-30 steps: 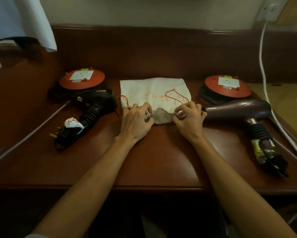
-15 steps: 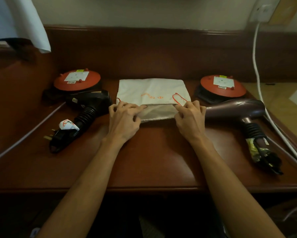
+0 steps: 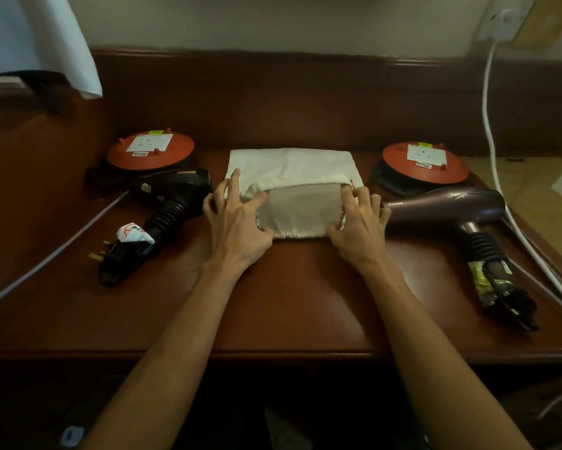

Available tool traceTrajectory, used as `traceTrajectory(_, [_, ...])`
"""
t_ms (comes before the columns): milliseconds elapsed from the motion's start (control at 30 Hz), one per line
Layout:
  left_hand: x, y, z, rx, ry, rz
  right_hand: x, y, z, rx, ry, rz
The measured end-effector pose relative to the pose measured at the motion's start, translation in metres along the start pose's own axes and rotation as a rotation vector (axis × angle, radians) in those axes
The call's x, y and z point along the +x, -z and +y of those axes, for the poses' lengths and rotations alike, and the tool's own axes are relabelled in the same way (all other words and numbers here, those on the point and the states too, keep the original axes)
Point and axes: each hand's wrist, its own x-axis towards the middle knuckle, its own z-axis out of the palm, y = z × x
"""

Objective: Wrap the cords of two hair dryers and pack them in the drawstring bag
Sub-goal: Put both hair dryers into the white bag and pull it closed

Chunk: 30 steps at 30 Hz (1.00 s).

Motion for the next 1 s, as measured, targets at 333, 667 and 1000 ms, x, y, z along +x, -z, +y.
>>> traceTrajectory(333, [0.004, 0.005, -0.009, -0.048, 0.137, -0.038, 0.000, 0.003, 0.008, 0.054, -0.036, -0.031])
traceTrajectory(667, [0.011, 0.016, -0.029, -0.014, 0.236, 0.216, 0.004, 0.015, 0.025, 0.021, -0.089, 0.136])
traceTrajectory(1000, [0.004, 0.034, -0.065, 0.262, 0.094, 0.089, 0.008, 0.030, 0.047, -0.046, 0.087, 0.028])
